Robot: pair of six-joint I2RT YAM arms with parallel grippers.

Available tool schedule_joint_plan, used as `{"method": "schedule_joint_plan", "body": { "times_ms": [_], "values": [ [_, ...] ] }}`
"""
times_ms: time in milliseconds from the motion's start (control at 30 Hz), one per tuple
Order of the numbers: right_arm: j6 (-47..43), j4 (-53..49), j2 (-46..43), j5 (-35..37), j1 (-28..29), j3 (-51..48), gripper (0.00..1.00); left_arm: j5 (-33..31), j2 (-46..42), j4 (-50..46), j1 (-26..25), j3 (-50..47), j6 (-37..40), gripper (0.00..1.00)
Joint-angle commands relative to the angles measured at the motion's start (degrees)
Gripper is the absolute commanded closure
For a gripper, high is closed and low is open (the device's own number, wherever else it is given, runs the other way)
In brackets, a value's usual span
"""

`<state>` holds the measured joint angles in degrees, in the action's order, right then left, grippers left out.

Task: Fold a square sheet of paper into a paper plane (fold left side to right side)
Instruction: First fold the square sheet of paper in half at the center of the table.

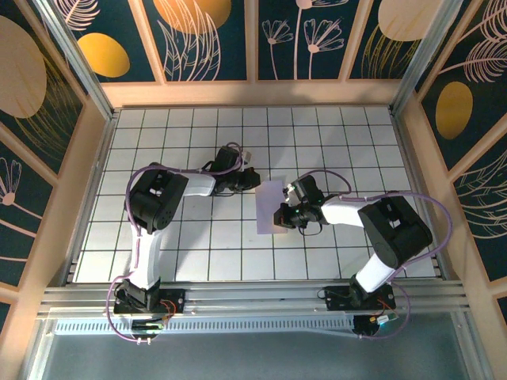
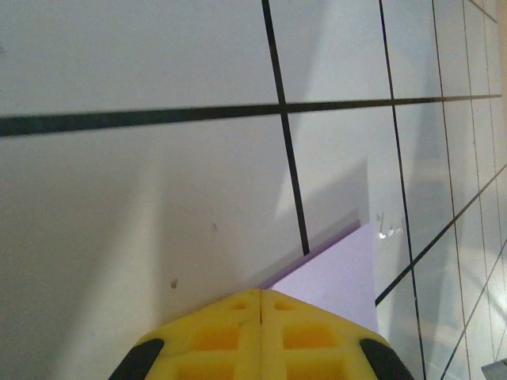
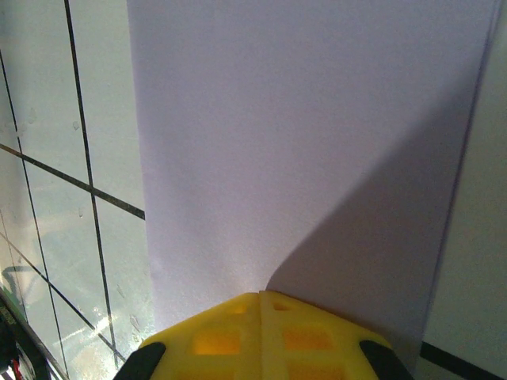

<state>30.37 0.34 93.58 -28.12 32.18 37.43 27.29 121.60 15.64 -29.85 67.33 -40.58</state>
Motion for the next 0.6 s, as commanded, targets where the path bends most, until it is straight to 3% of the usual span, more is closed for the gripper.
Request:
{"method": "schedule_joint_plan", "body": {
  "times_ms": [0,300,567],
  "values": [
    [-0.07,-9.15,4.56,8.53,-0.54,-4.01,1.0,-7.91,3.84,-2.4,3.21,1.52,3.36,0.98],
    [0.96,-8.01,3.51,7.34,-0.52,-4.38,1.0,-7.86,2.86,-3.13,3.39,2.64,4.86,0.98],
    [3.42,-4.15,2.32,5.07,-0.46,-5.25,1.0,-6.89,-8.97,-1.67,2.85,-6.76,3.54,0.98]
  ]
}}
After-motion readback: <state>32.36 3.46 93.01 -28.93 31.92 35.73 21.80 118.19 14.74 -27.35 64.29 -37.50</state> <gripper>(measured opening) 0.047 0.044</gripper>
